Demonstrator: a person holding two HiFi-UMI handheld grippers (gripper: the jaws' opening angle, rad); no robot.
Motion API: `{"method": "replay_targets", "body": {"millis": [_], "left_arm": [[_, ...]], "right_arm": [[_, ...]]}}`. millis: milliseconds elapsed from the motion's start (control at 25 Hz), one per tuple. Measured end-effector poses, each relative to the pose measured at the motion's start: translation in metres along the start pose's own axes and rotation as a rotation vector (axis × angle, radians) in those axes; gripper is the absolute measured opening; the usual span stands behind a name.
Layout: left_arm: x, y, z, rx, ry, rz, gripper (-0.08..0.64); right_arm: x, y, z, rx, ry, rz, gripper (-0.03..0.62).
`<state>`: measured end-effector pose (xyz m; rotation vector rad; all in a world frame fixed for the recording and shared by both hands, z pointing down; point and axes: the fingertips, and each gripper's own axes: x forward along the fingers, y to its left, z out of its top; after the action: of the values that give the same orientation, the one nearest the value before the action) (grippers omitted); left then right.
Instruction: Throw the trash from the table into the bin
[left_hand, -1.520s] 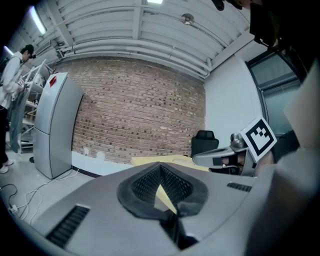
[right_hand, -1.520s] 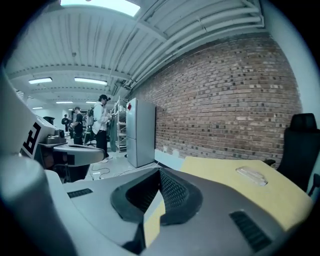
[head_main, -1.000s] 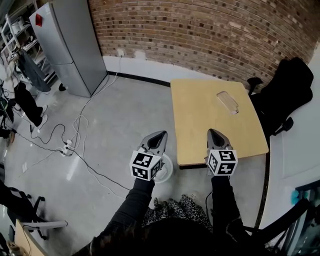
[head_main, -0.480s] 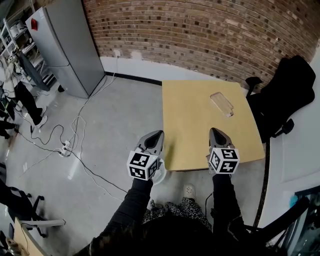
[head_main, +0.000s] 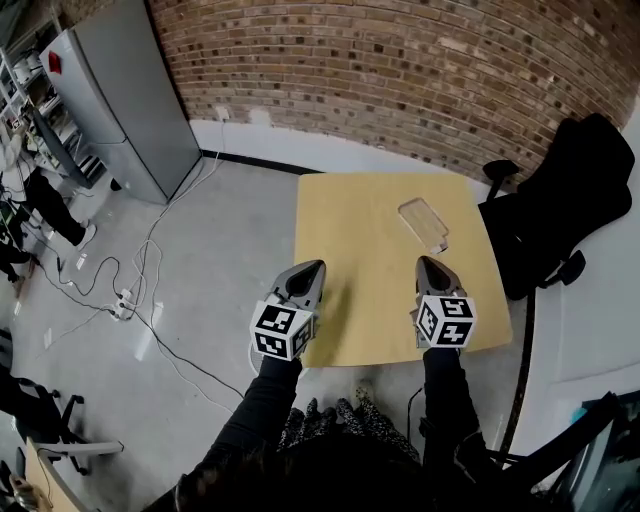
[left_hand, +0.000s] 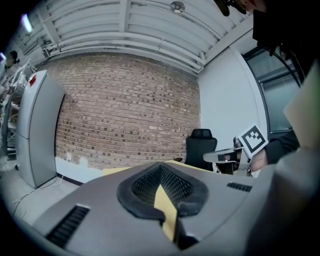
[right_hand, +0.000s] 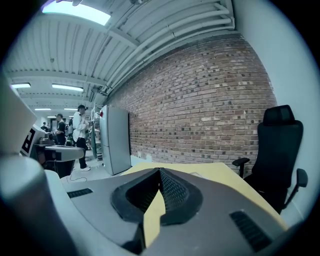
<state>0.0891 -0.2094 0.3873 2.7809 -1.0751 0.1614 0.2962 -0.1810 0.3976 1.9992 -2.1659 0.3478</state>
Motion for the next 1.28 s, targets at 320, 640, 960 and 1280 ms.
{"method": "replay_targets", "body": {"millis": [320, 640, 960, 1280], "left_arm": [[0.064, -0.022, -0.003, 0.013, 0.012, -0.013, 0.005], [0.105, -0.03, -0.011, -0.003, 0.034, 0.015, 0.005], [0.126, -0.033, -0.018, -0.016, 0.054, 0.042, 0.005], [0.133, -0.028, -0.026, -0.009, 0.084, 0.062, 0.005]], "right_arm": [[0.031, -0.062, -0.01, 0.007, 0.024, 0.014, 0.011], [0.06, -0.099, -0.019, 0.007, 0.053, 0.048, 0.011], [0.081, -0.117, -0.031, -0.012, 0.076, 0.073, 0.011], [0.106, -0.127, -0.049, -0.056, 0.134, 0.092, 0.048]]}}
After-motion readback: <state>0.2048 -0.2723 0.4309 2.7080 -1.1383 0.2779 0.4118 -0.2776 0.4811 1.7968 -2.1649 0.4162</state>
